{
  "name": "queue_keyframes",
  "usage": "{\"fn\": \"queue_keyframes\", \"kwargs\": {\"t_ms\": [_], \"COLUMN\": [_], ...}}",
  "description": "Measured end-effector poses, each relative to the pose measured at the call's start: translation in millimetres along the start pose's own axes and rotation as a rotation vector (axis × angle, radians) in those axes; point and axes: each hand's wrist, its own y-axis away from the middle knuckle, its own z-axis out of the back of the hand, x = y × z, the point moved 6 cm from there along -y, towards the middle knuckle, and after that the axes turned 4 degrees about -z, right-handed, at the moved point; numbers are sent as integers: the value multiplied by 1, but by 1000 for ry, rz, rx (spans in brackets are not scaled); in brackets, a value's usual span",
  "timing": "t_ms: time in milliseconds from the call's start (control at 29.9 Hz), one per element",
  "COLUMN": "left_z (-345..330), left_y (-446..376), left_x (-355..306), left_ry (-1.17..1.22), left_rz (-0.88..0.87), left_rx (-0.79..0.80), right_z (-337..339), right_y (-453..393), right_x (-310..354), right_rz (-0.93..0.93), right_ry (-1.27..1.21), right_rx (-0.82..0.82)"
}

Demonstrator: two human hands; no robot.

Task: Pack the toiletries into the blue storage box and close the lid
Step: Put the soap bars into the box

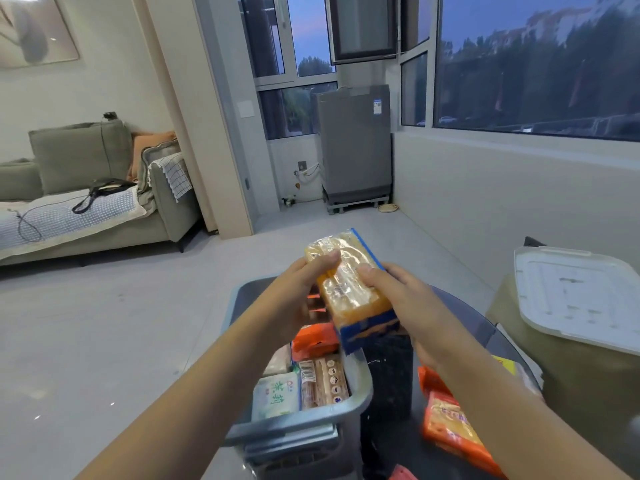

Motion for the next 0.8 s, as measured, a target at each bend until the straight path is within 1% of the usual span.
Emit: {"fn": "queue_keyframes", "kwargs": {"t_ms": [134, 234, 301, 367, 468, 535, 668, 735, 802], "left_z": [20, 34, 43, 52, 62, 64, 74, 80, 87], "left_y": [18, 31, 38, 45, 56, 63, 69, 66, 60], "left_x": [3, 8, 11, 14, 21, 23, 27, 25, 17], "left_ry": [-15, -24, -25, -73, -173, -210, -273, -320, -429], "left_rz": [135, 202, 249, 300, 390, 420, 484, 466, 386], "left_rx": [-43, -84, -70, -53, -43, -22, 17, -10, -45], "right_z": [-20, -36, -48, -60, -75, -86, -102, -107, -112], "right_y": [7, 11, 13, 12, 7, 3, -2, -3, -3], "right_x": [-3, -7, -10, -16, -24, -31, -43, -45, -46], "right_rz": [-35, -47, -70, -128, -193, -229, -447, -498, -525], "right_ry": [147, 267, 317, 308, 290, 269, 120, 105, 99], "right_rx": [132, 197, 259, 329, 383, 431, 464, 499, 531]}}
